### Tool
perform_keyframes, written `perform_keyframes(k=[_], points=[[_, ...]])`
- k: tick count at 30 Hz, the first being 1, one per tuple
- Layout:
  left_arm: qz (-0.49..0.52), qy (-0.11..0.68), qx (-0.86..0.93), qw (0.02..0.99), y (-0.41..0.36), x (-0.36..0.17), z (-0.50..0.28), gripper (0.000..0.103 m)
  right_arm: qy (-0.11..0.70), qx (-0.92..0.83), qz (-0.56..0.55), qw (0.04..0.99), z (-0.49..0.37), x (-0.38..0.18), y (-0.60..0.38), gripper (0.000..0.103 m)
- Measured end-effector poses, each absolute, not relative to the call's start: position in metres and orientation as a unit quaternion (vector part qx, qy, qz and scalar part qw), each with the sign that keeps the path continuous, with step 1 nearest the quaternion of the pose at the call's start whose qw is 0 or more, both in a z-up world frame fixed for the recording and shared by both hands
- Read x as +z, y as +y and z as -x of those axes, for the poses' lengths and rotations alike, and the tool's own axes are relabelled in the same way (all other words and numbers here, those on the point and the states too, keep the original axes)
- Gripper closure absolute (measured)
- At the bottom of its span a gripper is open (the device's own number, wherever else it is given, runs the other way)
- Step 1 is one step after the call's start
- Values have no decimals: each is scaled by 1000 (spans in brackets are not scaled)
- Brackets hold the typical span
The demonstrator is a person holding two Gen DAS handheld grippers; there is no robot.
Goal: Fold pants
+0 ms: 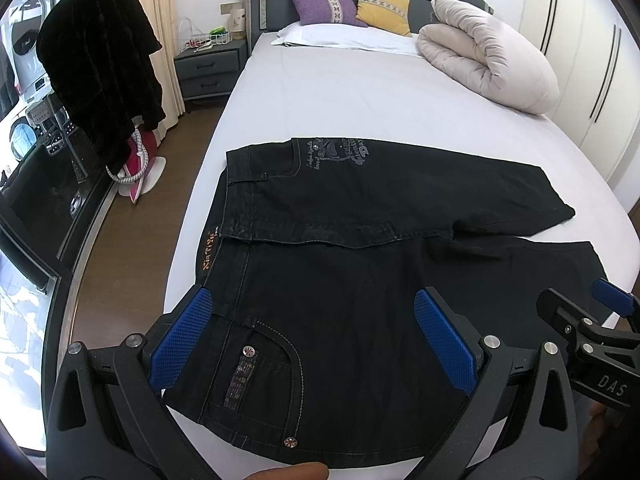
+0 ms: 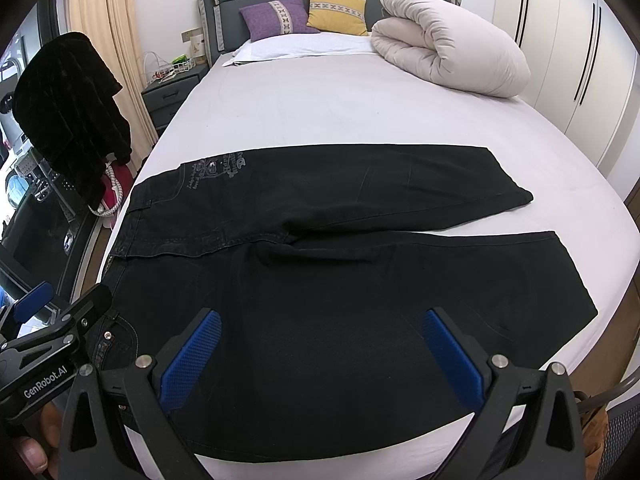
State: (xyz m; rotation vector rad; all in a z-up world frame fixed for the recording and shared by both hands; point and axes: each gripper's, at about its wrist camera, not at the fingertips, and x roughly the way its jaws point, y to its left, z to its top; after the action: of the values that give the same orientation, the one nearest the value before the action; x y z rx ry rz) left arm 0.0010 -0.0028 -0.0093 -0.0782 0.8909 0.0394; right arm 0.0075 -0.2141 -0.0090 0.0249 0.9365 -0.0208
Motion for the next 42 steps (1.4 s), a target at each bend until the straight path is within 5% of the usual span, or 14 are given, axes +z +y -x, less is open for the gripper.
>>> perform_keyframes(k=[42], points=[[38, 435, 23, 899, -1, -16, -5, 0, 452, -10, -11, 892, -6, -9, -214, 0]])
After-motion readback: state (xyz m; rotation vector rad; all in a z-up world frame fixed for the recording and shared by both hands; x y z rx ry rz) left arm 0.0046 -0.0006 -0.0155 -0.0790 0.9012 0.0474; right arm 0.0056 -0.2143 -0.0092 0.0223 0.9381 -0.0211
